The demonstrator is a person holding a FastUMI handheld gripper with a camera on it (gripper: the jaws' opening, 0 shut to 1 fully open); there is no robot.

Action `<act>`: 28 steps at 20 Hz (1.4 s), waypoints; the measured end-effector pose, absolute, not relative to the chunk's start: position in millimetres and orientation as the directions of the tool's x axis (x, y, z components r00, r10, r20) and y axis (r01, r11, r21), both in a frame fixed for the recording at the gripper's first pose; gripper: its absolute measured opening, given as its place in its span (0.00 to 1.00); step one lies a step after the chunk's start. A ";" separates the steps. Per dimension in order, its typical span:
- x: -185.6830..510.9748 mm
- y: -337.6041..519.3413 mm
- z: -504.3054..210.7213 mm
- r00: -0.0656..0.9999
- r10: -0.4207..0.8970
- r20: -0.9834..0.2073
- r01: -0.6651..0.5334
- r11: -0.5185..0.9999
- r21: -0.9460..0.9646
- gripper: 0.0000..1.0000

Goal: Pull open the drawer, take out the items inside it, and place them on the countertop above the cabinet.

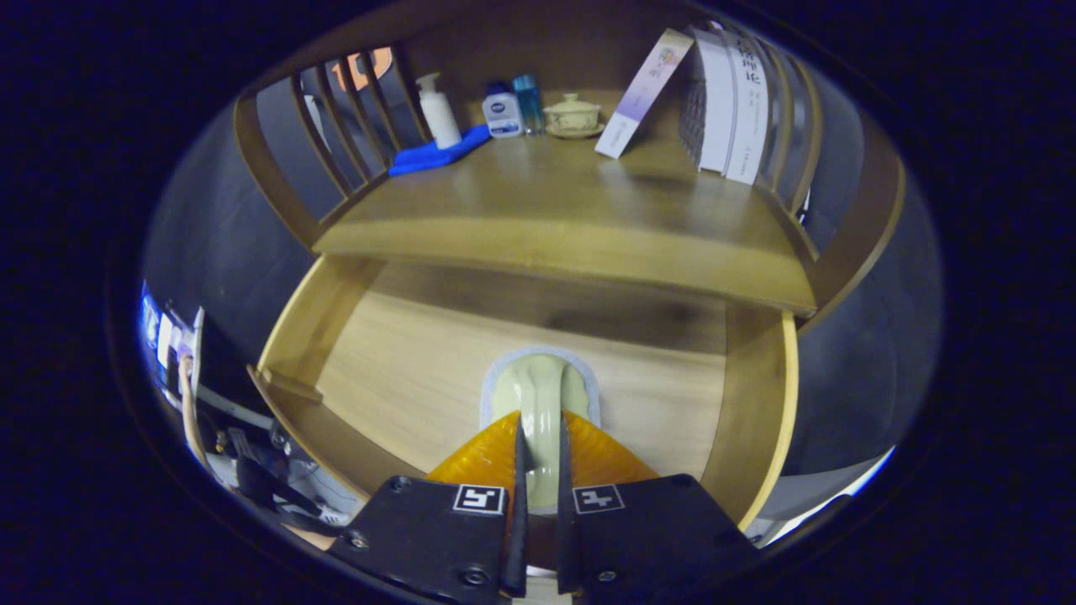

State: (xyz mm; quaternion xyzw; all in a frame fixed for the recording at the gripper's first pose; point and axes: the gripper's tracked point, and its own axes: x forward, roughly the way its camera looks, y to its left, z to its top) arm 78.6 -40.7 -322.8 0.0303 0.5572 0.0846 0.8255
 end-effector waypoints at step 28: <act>280.4 -11.5 -288.6 0.454 -0.138 -0.880 0.129 0.988 -0.088 0.17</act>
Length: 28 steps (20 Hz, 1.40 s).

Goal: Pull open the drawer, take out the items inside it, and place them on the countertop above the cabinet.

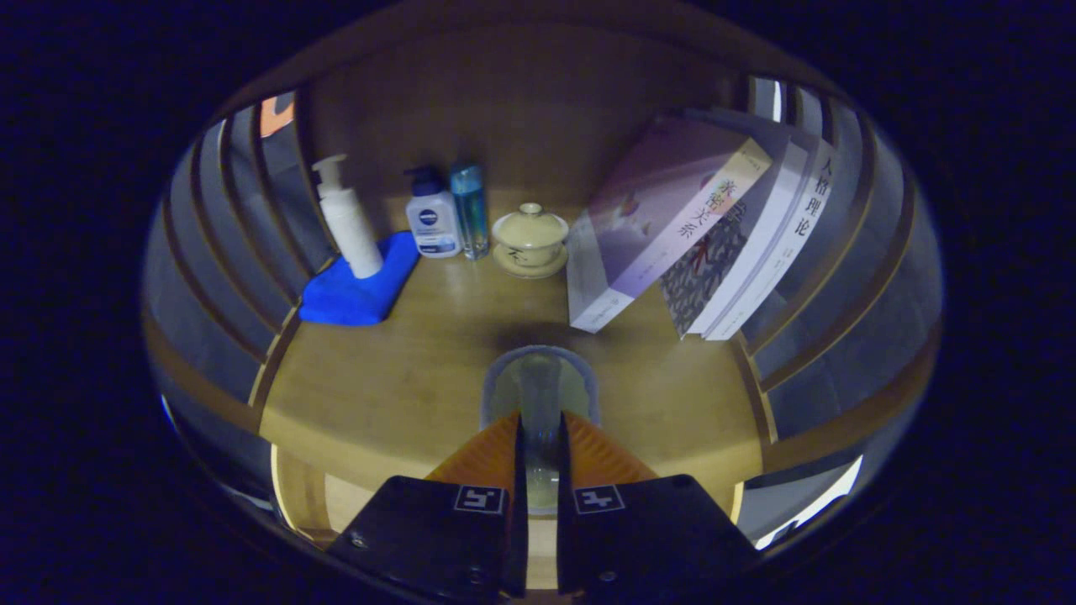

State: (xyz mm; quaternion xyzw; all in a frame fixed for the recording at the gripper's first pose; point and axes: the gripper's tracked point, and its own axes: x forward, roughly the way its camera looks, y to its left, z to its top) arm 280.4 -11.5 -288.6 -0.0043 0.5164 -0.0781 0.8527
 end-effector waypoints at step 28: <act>232.0 29.6 -226.8 0.688 0.021 -0.725 -0.022 1.000 0.009 0.81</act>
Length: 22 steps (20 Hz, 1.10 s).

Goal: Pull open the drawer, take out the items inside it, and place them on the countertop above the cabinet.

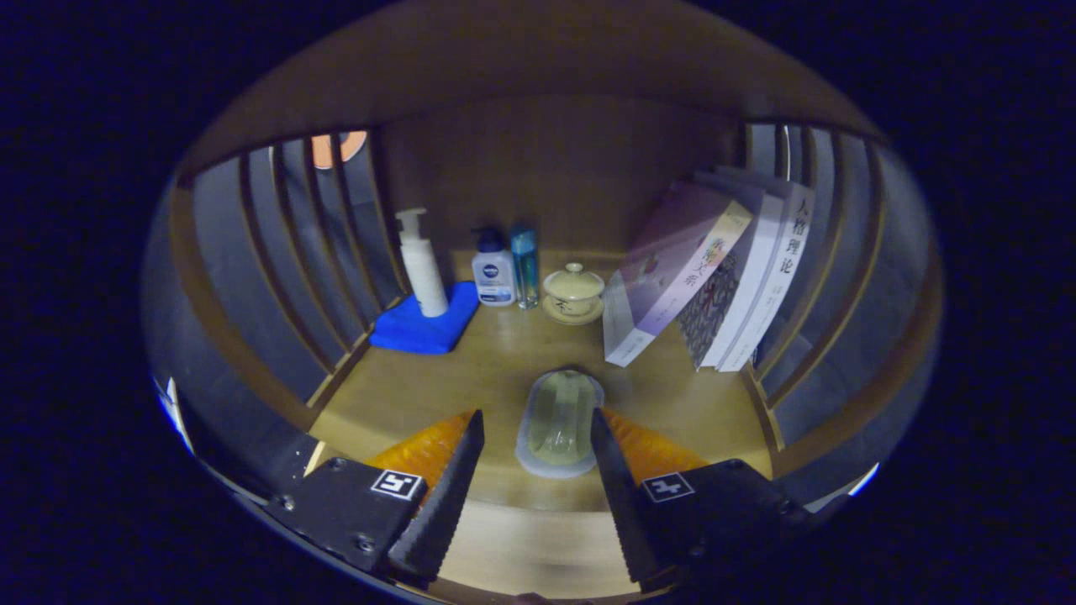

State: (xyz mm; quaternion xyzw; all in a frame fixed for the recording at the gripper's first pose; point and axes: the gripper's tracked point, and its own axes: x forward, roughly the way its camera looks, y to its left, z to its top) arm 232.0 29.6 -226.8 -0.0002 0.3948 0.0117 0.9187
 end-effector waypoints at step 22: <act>2.0 65.6 -251.4 0.918 0.155 -0.365 -0.150 0.988 0.042 0.98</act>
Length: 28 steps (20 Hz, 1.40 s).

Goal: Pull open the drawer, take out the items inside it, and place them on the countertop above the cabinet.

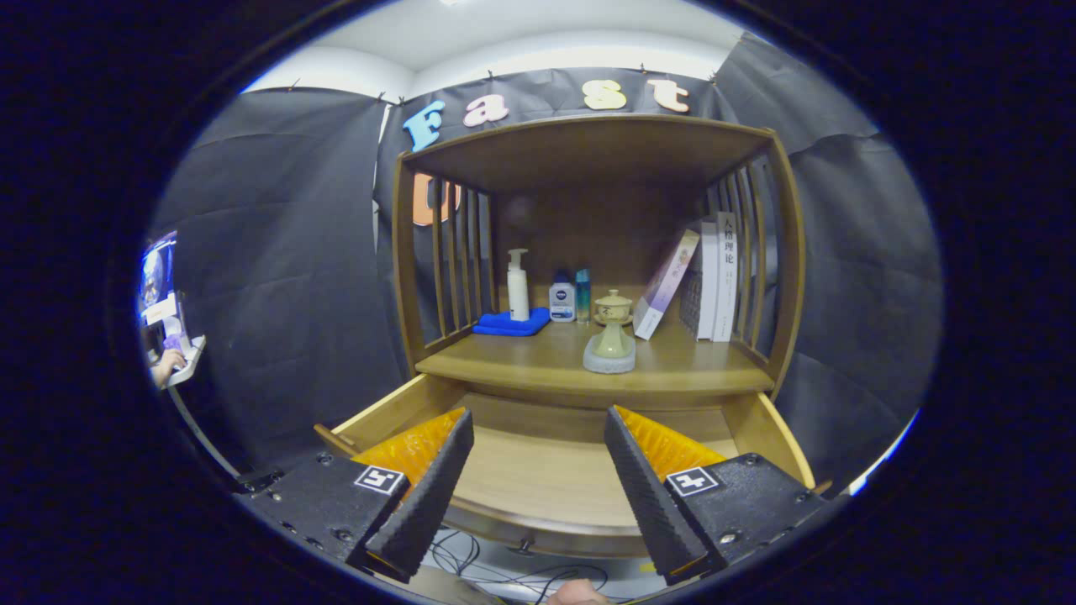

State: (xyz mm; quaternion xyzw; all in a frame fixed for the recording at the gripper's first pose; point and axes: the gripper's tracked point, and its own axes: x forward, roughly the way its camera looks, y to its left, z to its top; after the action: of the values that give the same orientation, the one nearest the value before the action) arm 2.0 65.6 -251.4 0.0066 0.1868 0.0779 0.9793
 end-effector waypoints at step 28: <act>-54.9 72.4 -402.2 0.836 -0.049 -0.546 0.068 0.998 0.015 0.99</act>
State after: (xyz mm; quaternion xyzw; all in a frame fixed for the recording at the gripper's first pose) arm -54.9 72.4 -402.2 0.0166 0.2843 -0.0304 0.9581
